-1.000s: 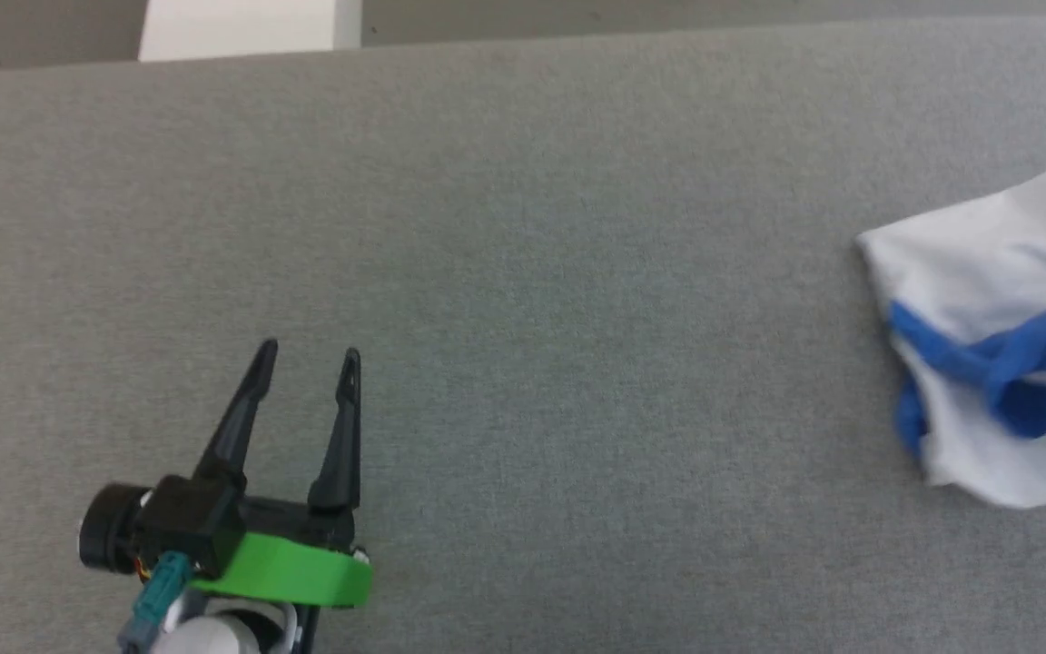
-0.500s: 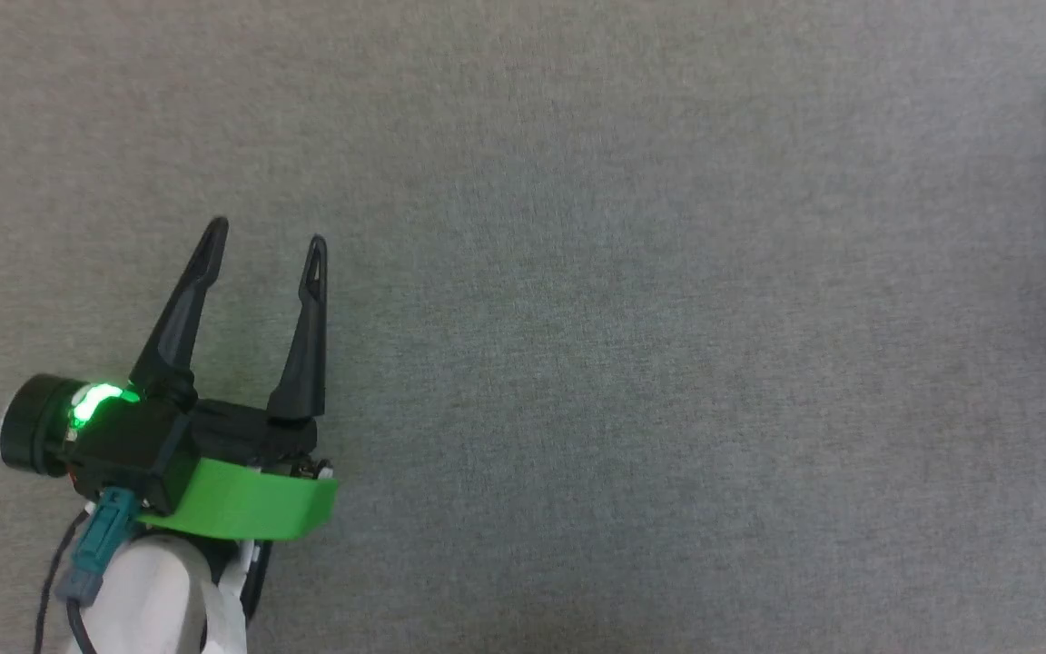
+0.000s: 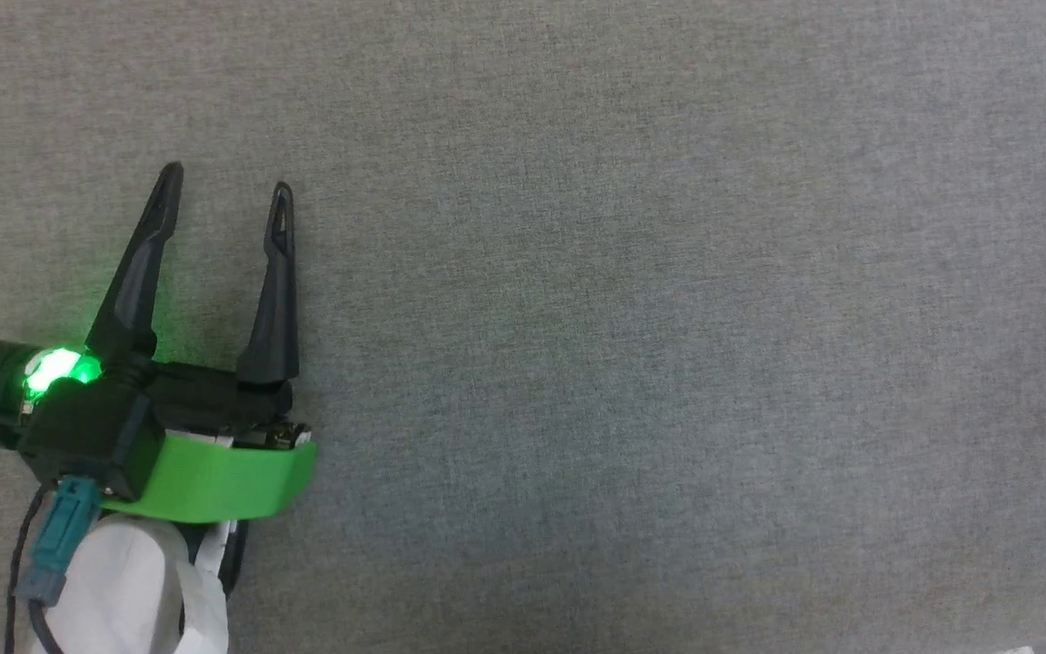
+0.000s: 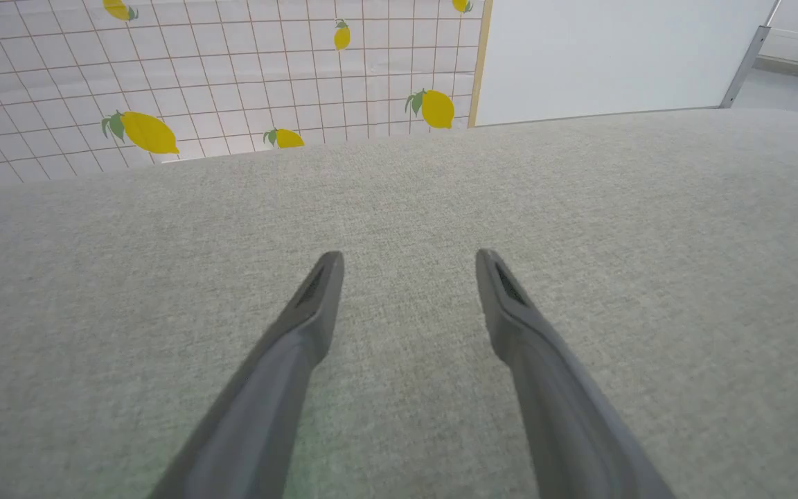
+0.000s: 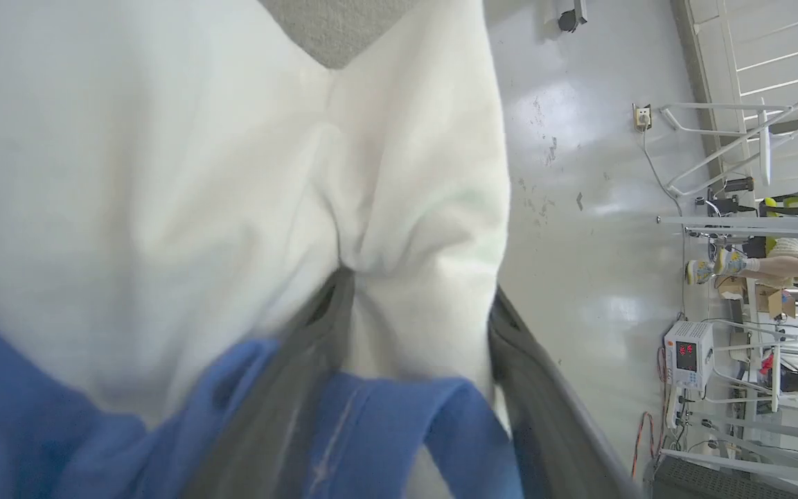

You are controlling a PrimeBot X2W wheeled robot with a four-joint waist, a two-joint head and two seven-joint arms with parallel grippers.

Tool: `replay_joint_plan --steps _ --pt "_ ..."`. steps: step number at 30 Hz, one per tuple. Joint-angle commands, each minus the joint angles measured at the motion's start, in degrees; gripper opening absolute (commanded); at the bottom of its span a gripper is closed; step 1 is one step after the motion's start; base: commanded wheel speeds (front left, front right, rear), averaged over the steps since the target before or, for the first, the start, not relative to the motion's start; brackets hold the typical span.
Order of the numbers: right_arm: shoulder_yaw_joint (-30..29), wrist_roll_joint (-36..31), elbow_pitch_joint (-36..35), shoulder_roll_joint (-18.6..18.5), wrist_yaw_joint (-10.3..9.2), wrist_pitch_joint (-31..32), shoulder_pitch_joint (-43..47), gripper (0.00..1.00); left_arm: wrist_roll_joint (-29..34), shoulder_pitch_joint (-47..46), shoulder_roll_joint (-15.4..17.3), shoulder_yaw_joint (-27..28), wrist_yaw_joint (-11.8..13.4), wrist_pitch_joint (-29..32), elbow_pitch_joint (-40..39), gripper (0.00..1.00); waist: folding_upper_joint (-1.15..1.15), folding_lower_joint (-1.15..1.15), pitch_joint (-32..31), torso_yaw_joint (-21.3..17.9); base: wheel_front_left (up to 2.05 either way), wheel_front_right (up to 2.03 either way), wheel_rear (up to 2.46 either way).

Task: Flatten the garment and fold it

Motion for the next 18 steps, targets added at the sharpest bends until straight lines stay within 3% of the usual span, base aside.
replay_joint_plan --steps 1,7,13,18 --pt "0.0 -0.6 0.3 0.8 -0.1 -0.6 -1.4 1.0 -0.6 -0.7 -0.2 0.3 0.4 -0.5 -0.1 1.0 0.0 -0.01 0.2 -0.2 0.0 0.0 0.0" --pt "-0.2 -1.7 1.0 2.1 -0.1 -1.0 -1.8 1.0 -2.2 -0.2 -1.0 0.8 0.7 -1.9 0.4 1.0 0.0 -0.01 -2.9 -0.3 0.0 0.0 0.0" --pt "0.4 -2.0 0.8 3.0 -0.1 -1.7 -0.4 1.0 -3.5 2.1 -2.5 1.3 1.9 -3.1 3.1 1.0 0.0 -0.01 -10.1 -0.3 0.0 0.0 0.0" --pt "1.0 -0.7 -1.2 6.1 -0.1 -2.5 1.5 1.0 -4.3 4.8 -3.6 1.0 2.5 -3.9 5.4 1.0 0.0 -0.01 -17.3 0.1 0.0 0.0 0.0"
